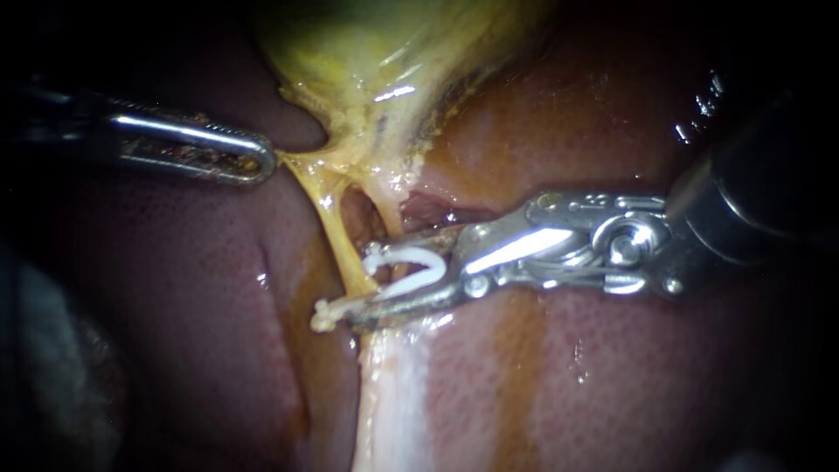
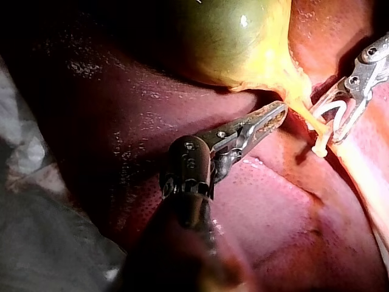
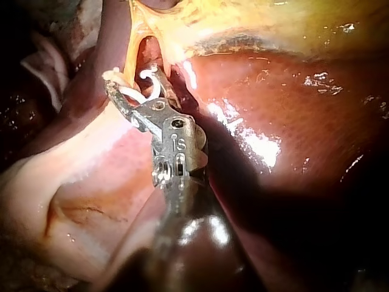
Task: Clipping second clip left tube
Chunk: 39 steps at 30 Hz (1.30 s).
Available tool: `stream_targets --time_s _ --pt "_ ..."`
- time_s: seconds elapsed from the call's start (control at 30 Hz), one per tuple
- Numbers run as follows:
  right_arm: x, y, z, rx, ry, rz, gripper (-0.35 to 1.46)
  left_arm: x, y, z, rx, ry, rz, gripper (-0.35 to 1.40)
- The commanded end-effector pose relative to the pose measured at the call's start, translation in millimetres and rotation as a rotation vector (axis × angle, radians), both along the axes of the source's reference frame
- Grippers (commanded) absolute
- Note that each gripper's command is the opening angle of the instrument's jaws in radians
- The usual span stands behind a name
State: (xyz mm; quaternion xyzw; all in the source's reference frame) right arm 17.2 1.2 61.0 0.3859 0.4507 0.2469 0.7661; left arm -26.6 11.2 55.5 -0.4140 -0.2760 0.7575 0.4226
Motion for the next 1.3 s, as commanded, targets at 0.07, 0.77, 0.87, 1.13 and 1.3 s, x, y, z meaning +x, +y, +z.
stream_targets --time_s 0.07,0.77,0.87,1.13,1.3 --pt "0.6 -0.2 0.1 0.012 0.009 0.005 0.50 0.0 0.0 0.0 0.000 0.000 0.000 -0.35" --pt "4.5 -1.3 1.0 0.062 0.072 0.014 0.50 0.0 -0.1 0.0 0.000 0.001 -0.002 -0.35" --pt "4.8 -1.4 0.8 0.063 0.077 0.012 0.50 0.0 -0.1 -0.1 0.000 0.001 -0.002 -0.35" --pt "4.6 -1.5 -0.2 0.069 0.087 0.006 0.50 0.1 -0.1 -0.1 0.000 0.002 -0.003 -0.35" --pt "4.5 -1.7 -2.3 0.086 0.120 -0.009 0.50 0.1 -0.1 -0.1 0.000 0.002 -0.003 -0.35"
